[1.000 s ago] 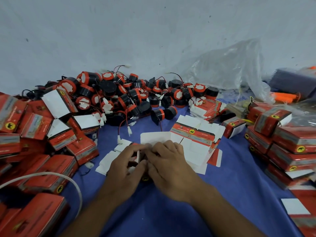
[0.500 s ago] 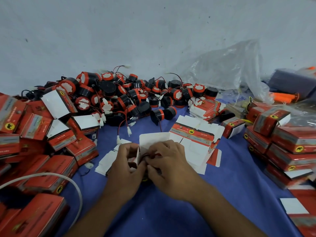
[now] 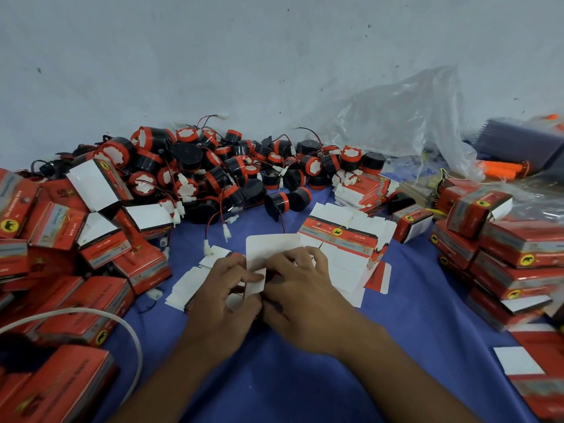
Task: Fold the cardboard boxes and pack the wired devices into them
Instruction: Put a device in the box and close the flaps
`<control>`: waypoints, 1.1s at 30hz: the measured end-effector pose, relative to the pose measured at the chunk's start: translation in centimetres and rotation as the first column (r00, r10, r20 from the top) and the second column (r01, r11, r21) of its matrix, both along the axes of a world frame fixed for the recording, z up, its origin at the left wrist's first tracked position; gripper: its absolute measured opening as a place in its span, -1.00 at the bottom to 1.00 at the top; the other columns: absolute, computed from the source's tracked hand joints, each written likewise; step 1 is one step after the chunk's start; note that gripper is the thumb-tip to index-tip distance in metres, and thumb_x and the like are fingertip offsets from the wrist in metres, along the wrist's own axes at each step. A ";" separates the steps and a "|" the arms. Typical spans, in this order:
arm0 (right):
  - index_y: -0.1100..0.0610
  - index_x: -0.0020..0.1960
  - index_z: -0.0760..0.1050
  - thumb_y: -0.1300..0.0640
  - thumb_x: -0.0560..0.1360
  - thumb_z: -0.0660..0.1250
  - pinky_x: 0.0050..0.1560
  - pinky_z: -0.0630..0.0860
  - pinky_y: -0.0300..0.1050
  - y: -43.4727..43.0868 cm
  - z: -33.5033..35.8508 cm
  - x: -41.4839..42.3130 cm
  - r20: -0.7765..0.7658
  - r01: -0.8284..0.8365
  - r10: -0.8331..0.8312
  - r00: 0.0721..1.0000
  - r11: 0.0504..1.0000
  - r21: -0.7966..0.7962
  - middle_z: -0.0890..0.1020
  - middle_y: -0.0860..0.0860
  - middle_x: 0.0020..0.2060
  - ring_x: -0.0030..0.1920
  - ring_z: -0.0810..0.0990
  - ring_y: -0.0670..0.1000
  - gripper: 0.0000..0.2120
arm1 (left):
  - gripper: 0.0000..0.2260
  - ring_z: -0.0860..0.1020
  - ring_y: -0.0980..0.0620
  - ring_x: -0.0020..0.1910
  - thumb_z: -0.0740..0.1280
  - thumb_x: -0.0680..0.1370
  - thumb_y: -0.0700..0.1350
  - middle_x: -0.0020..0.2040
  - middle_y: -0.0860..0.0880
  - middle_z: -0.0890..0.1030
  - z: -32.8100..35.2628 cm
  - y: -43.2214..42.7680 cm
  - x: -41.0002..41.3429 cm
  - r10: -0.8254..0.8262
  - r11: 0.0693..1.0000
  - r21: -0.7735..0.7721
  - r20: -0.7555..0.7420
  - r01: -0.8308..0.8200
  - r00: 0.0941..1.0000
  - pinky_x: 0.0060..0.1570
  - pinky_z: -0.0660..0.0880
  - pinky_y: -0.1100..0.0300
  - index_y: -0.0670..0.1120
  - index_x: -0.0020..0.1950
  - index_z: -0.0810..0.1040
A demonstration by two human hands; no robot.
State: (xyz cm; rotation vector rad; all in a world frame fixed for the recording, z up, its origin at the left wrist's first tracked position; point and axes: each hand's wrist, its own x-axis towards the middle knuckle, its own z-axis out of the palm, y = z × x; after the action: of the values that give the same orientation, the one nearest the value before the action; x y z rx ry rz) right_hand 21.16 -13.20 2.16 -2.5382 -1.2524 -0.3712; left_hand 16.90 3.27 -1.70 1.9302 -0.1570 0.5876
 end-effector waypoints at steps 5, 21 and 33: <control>0.03 -0.10 0.66 0.09 0.54 0.30 0.30 0.24 0.05 -0.3 -0.5 0.2 -0.123 -0.026 0.040 0.992 0.993 0.119 0.44 0.00 0.20 0.22 0.29 0.05 -0.85 | -0.74 0.58 -0.01 0.14 0.30 0.45 0.09 0.17 0.09 0.55 0.1 -0.1 0.0 -0.010 1.000 -0.018 -0.011 0.010 1.000 -0.02 0.60 0.05 -0.01 0.01 0.64; -0.09 0.38 0.41 0.24 0.58 0.37 0.05 0.59 -0.18 -1.6 -1.6 2.4 -0.622 0.278 0.189 0.760 0.770 0.574 0.66 -0.13 0.09 0.10 0.63 -0.09 -0.56 | -0.83 0.54 0.22 0.14 0.30 0.49 -0.13 0.09 0.27 0.56 0.1 0.2 0.4 -0.033 0.999 -0.001 -0.038 0.033 0.999 -0.01 0.49 0.41 0.08 -0.03 0.65; -0.16 0.25 0.41 0.19 0.59 0.36 0.04 0.63 -0.13 -1.6 -2.1 2.2 -0.590 0.267 0.144 0.795 0.790 0.552 0.63 -0.24 0.02 0.04 0.64 -0.16 -0.66 | -0.62 0.61 0.02 0.17 0.32 0.55 -0.41 0.26 0.09 0.61 0.7 2.5 -0.1 -0.288 0.943 -0.250 -0.292 0.218 0.912 0.11 0.60 0.06 0.00 0.19 0.65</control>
State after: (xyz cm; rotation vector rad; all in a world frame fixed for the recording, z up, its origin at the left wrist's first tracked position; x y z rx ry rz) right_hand 23.37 -14.77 0.02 -1.8828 -0.6393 0.0492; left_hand 16.79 5.74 -1.00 1.7332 -0.1271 0.1011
